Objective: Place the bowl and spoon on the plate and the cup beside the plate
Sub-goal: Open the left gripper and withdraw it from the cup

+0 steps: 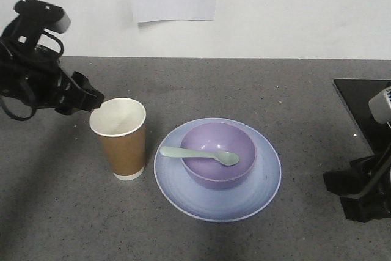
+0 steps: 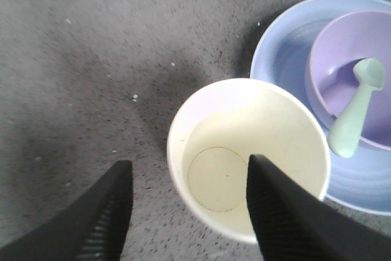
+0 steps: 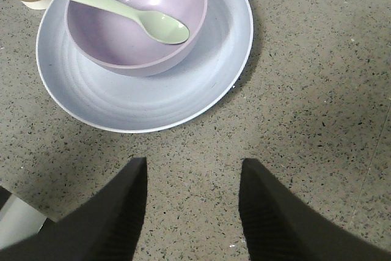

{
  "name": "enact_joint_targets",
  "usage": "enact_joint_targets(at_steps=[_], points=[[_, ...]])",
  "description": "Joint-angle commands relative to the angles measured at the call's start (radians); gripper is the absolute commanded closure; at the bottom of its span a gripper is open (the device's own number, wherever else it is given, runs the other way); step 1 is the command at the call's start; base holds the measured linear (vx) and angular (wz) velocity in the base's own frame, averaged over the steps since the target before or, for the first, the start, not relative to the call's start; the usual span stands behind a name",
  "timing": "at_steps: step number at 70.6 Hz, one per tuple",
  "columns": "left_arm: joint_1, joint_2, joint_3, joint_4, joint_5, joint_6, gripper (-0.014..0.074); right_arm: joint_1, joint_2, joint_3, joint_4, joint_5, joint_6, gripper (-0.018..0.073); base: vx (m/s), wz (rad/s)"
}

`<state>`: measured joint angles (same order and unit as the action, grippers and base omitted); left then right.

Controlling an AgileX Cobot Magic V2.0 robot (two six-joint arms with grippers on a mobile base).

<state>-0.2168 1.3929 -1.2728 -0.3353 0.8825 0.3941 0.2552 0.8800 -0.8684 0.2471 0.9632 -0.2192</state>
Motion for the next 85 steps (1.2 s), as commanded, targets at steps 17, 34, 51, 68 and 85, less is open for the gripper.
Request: enact_joint_targets(at_steps=[17, 34, 51, 68, 85], points=[[-0.006, -0.270, 0.190, 0.097, -0.169, -0.119, 0.0182, -0.001, -0.008, -0.026, 0.008, -0.049, -0.005, 0.0217, 0.00, 0.00], [-0.006, -0.426, 0.359, 0.093, -0.231, -0.121, 0.0182, -0.001, -0.008, -0.026, 0.008, -0.049, -0.005, 0.0217, 0.00, 0.00], [-0.006, -0.492, 0.454, 0.092, -0.313, -0.121, 0.0195, -0.001, -0.008, -0.026, 0.008, -0.053, -0.005, 0.0217, 0.00, 0.00], [-0.006, -0.491, 0.457, 0.092, -0.317, -0.122, 0.0386, -0.001, -0.007, -0.025, 0.008, -0.049, -0.005, 0.0383, 0.00, 0.00], [-0.006, -0.491, 0.457, 0.093, -0.320, -0.122, 0.0605, -0.001, -0.007, -0.024, 0.008, -0.049, -0.005, 0.0573, 0.00, 0.00]])
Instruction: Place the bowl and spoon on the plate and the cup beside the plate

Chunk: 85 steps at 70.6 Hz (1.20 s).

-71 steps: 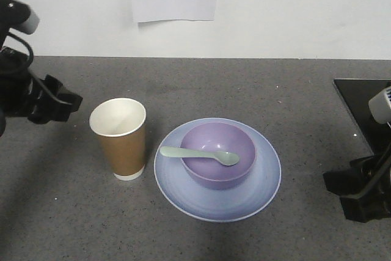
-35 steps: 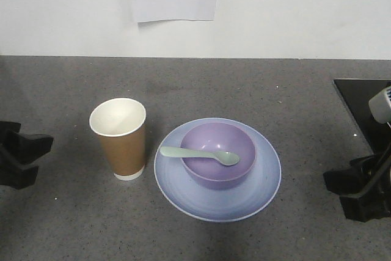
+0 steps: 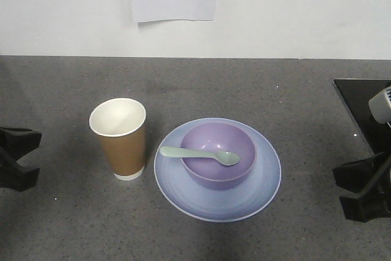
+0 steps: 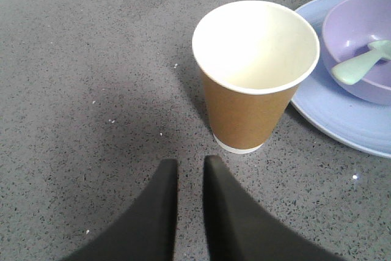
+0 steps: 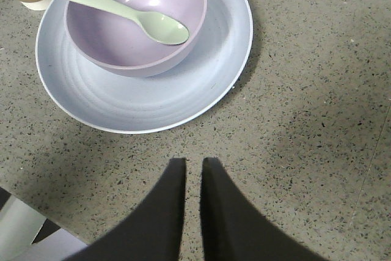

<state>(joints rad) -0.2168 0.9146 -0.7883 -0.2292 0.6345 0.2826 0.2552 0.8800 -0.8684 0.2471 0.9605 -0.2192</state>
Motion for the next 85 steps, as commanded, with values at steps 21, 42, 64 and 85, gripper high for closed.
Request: enact_joint_targets(at_steps=[21, 42, 64, 85], points=[[-0.006, -0.013, -0.027, -0.013, -0.070, -0.011, 0.0604, -0.001, -0.007, -0.024, 0.008, -0.038, -0.005, 0.0570, 0.00, 0.00], [-0.005, -0.039, -0.025, -0.014, -0.070, -0.011, 0.0604, -0.001, -0.007, -0.024, 0.008, -0.038, -0.005, 0.0570, 0.00, 0.00], [0.046, -0.421, 0.091, -0.010, -0.172, -0.011, 0.0604, -0.001, -0.007, -0.024, 0.008, -0.039, -0.005, 0.0570, 0.00, 0.00], [0.073, -0.685, 0.455, 0.016, -0.502, -0.034, 0.0604, -0.001, -0.007, -0.024, 0.008, -0.039, -0.005, 0.0570, 0.00, 0.00]])
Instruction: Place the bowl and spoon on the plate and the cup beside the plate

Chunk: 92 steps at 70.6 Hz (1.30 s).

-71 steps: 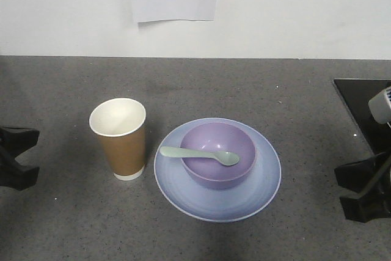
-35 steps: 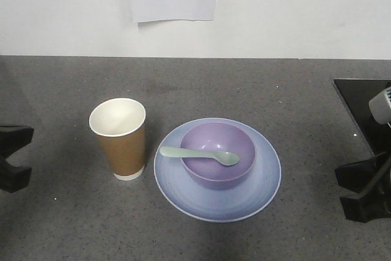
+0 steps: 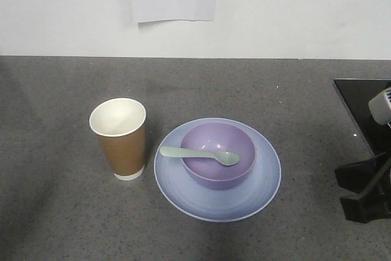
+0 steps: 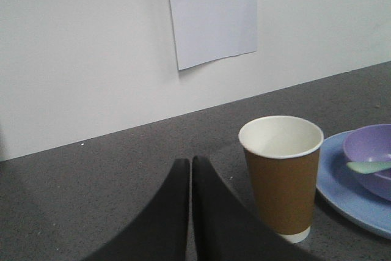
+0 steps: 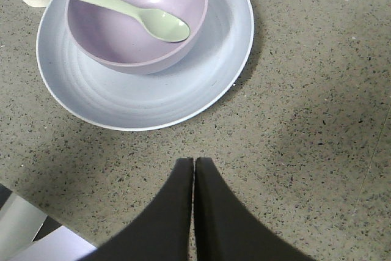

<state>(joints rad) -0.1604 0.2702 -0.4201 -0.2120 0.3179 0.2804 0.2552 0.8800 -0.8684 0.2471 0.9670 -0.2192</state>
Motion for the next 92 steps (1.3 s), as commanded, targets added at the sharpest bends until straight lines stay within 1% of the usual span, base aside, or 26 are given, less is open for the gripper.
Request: enact_joint_targets(at_steps=[1, 7, 12, 13, 17, 19, 23, 28, 31, 34, 44, 54, 59, 92], points=[[0.020, -0.051, 0.106, 0.002, -0.200, -0.041, 0.0604, -0.001, -0.007, -0.024, 0.008, -0.045, -0.005, 0.0570, 0.00, 0.00], [0.044, -0.116, 0.203, 0.072, -0.263, -0.143, 0.0604, -0.001, -0.007, -0.024, 0.008, -0.045, -0.005, 0.0570, 0.00, 0.00], [0.067, -0.170, 0.267, 0.183, -0.281, -0.268, 0.0604, -0.001, -0.007, -0.024, 0.008, -0.045, -0.005, 0.0570, 0.00, 0.00], [0.070, -0.174, 0.277, 0.192, -0.281, -0.280, 0.0604, -0.001, -0.007, -0.024, 0.008, -0.045, -0.005, 0.0570, 0.00, 0.00], [0.093, -0.214, 0.314, 0.270, -0.281, -0.379, 0.0604, -0.001, -0.007, -0.024, 0.008, -0.045, -0.005, 0.0570, 0.00, 0.00], [0.102, -0.228, 0.329, 0.289, -0.281, -0.411, 0.0604, -0.001, -0.007, -0.024, 0.008, -0.045, -0.005, 0.0570, 0.00, 0.00], [0.116, -0.249, 0.358, 0.302, -0.285, -0.443, 0.0604, -0.001, -0.007, -0.024, 0.008, -0.045, -0.005, 0.0570, 0.00, 0.00], [0.128, -0.275, 0.406, 0.301, -0.318, -0.449, 0.0604, -0.001, -0.007, -0.024, 0.008, -0.045, -0.005, 0.0570, 0.00, 0.00], [0.129, -0.291, 0.431, 0.293, -0.363, -0.448, 0.0604, -0.001, -0.007, -0.024, 0.008, -0.045, -0.005, 0.0570, 0.00, 0.00], [0.130, -0.299, 0.427, 0.280, -0.337, -0.445, 0.0604, -0.001, -0.007, -0.024, 0.008, -0.045, -0.005, 0.0570, 0.00, 0.00], [0.136, -0.297, 0.427, 0.264, -0.350, -0.404, 0.0604, -0.001, -0.007, -0.024, 0.008, -0.045, -0.005, 0.0570, 0.00, 0.00], [0.136, -0.297, 0.427, 0.212, -0.348, -0.352, 0.0604, -0.001, -0.007, -0.024, 0.008, -0.045, -0.005, 0.0570, 0.00, 0.00], [0.136, -0.297, 0.427, 0.199, -0.347, -0.335, 0.0604, -0.001, -0.007, -0.024, 0.008, -0.045, -0.005, 0.0570, 0.00, 0.00], [0.136, -0.296, 0.427, 0.197, -0.346, -0.336, 0.0604, -0.001, -0.007, -0.024, 0.008, -0.045, -0.005, 0.0570, 0.00, 0.00]])
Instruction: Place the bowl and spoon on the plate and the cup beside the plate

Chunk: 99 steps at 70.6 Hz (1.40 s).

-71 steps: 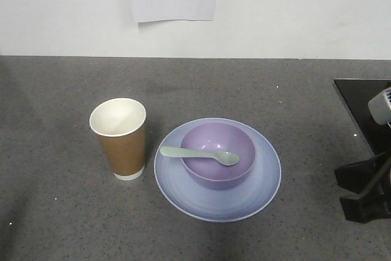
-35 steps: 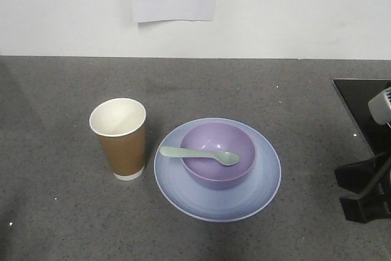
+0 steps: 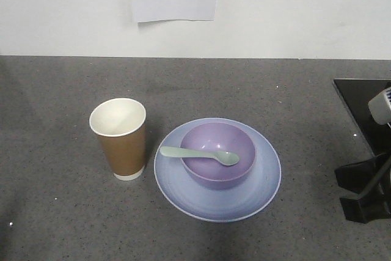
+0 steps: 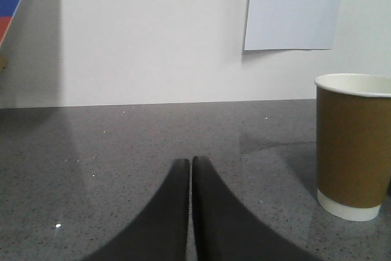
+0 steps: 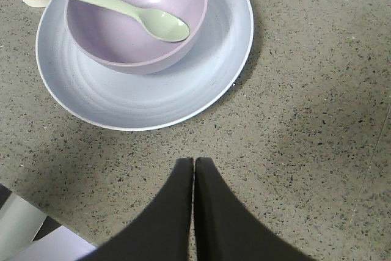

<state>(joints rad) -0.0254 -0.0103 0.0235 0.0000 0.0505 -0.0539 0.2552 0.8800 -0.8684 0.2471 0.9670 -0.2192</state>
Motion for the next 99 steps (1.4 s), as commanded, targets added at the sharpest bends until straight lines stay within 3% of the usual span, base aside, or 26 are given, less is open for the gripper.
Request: enact_joint_targets(at_steps=[1, 35, 40, 46, 60, 67, 83, 99], points=[[0.001, -0.015, -0.017, -0.015, -0.079, -0.001, 0.0604, -0.001, -0.007, -0.024, 0.008, -0.045, -0.005, 0.0570, 0.00, 0.00], [0.001, -0.015, -0.017, -0.015, -0.079, -0.001, 0.0604, -0.001, -0.007, -0.024, 0.008, -0.045, -0.005, 0.0570, 0.00, 0.00], [0.001, -0.015, -0.017, -0.015, -0.079, -0.001, 0.0604, -0.005, -0.023, -0.014, -0.038, -0.096, -0.020, 0.0570, 0.00, 0.00], [0.001, -0.015, -0.018, -0.015, -0.079, -0.001, 0.0604, -0.051, -0.071, 0.039, -0.067, -0.238, -0.025, 0.0568, 0.00, 0.00], [0.001, -0.015, -0.018, -0.015, -0.079, -0.001, 0.0604, -0.237, -0.278, 0.304, -0.093, -0.627, -0.031, 0.0568, 0.00, 0.00], [0.001, -0.015, -0.018, -0.015, -0.079, -0.001, 0.0604, -0.313, -0.392, 0.416, -0.088, -0.743, -0.031, 0.0568, 0.00, 0.00], [0.001, -0.015, -0.018, -0.015, -0.079, -0.001, 0.0604, -0.409, -0.678, 0.635, -0.079, -0.820, -0.026, 0.0568, 0.00, 0.00], [0.001, -0.015, -0.018, -0.015, -0.079, -0.001, 0.0604, -0.410, -0.776, 0.697, -0.078, -0.822, -0.027, 0.0568, 0.00, 0.00]])
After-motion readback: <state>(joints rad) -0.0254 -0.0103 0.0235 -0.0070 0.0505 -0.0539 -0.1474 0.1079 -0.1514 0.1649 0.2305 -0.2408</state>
